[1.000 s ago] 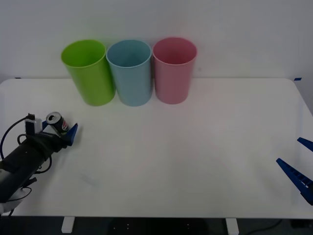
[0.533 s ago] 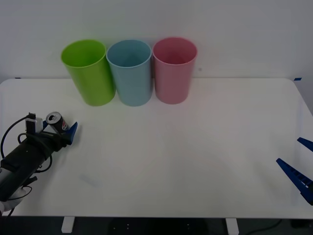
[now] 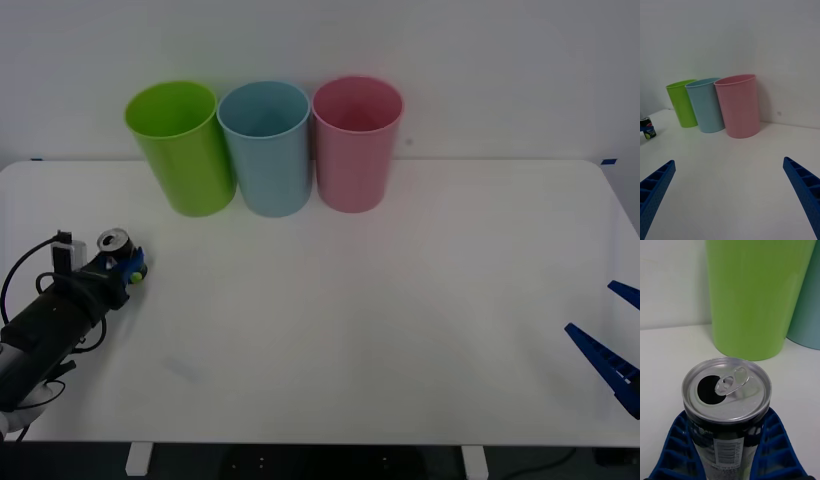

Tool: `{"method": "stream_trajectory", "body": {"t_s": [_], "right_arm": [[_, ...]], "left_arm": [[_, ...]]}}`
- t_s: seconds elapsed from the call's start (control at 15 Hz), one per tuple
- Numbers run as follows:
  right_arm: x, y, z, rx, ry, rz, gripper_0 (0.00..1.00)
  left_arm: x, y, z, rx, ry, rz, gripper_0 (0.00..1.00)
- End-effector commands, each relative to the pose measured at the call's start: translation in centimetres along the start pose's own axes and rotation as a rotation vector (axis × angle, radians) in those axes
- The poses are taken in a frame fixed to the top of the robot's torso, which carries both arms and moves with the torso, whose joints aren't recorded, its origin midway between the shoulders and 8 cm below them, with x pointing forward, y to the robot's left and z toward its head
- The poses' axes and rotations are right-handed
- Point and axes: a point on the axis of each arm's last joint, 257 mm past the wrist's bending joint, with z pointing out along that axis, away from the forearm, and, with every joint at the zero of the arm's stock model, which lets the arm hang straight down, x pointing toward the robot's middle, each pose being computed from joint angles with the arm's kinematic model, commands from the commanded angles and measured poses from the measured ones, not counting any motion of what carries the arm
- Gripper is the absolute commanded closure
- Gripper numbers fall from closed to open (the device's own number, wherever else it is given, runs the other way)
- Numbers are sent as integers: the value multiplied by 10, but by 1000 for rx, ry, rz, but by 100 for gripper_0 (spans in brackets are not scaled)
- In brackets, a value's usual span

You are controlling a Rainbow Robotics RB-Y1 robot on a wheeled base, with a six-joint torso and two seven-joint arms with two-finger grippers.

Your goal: Grasp the object on the table and drop it into the matching bin: aluminum can to the light blue bin, PET bottle to the pink bin.

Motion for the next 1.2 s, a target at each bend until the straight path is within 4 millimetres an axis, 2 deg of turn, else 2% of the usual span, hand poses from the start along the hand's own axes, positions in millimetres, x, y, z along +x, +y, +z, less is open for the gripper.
{"method": "stream_trajectory", "body": {"t_s": [0.07, 0.47, 0.93, 1.2], "right_arm": [[0, 0, 0, 0, 0, 0, 0], [0, 0, 0, 0, 0, 0, 0], [0, 0, 0, 0, 0, 0, 0], [0, 0, 0, 0, 0, 0, 0]], "left_arm": [[0, 0, 0, 0, -1, -7, 100], [-3, -7, -6, 28, -25, -30, 100], [-47, -24, -27, 78, -129, -33, 100], [-86, -40, -35, 124, -201, -78, 100]]}}
